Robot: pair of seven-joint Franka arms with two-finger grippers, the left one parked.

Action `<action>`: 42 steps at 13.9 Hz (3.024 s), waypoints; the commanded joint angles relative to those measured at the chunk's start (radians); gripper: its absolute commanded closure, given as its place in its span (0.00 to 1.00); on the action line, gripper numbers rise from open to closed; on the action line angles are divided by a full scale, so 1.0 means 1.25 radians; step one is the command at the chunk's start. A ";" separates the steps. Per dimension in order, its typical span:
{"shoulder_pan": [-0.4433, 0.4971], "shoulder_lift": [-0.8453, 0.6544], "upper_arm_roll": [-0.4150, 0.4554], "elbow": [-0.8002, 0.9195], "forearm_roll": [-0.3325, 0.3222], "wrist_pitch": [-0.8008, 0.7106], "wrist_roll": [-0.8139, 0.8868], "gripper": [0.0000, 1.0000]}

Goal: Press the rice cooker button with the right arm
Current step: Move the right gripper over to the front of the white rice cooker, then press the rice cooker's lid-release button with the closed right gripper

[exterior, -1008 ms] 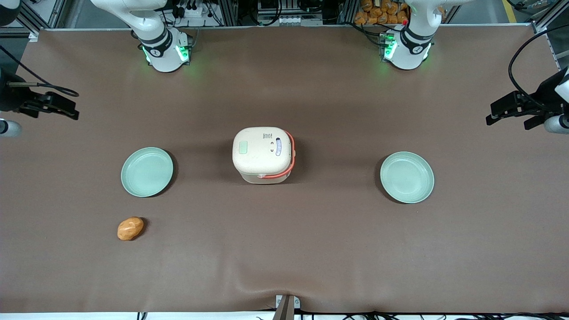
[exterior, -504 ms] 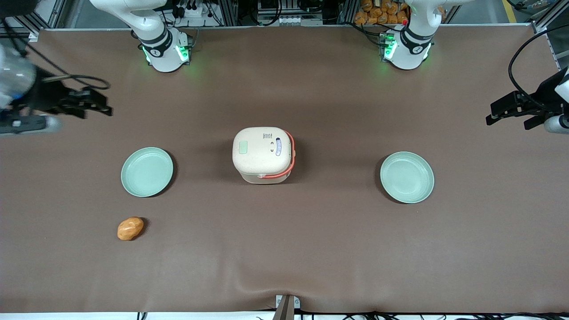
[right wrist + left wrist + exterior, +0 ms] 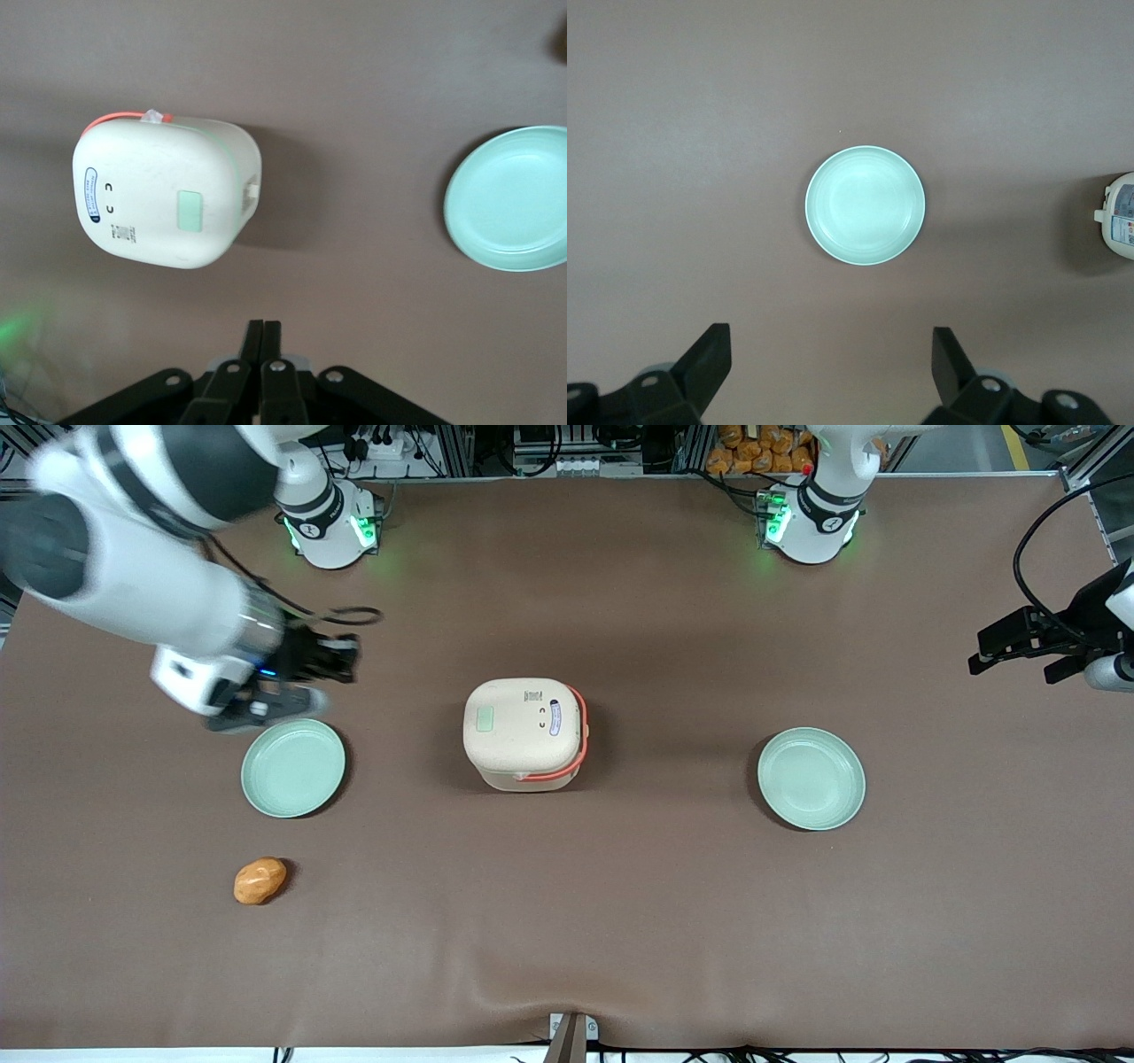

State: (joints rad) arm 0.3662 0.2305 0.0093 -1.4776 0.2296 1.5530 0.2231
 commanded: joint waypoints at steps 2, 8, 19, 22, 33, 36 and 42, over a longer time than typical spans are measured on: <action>0.075 0.057 -0.009 -0.023 0.016 0.073 0.055 1.00; 0.124 0.121 -0.010 -0.064 0.016 0.192 0.069 1.00; 0.146 0.179 -0.009 -0.065 0.019 0.223 0.069 1.00; 0.153 0.186 -0.009 -0.065 0.019 0.223 0.067 1.00; 0.155 0.219 -0.010 -0.064 0.018 0.247 0.057 1.00; 0.162 0.223 -0.010 -0.064 0.013 0.252 0.057 1.00; 0.153 0.189 -0.010 -0.044 0.018 0.225 0.062 1.00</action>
State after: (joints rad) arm 0.5515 0.4761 0.0054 -1.5477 0.2353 1.8382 0.3013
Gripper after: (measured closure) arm 0.991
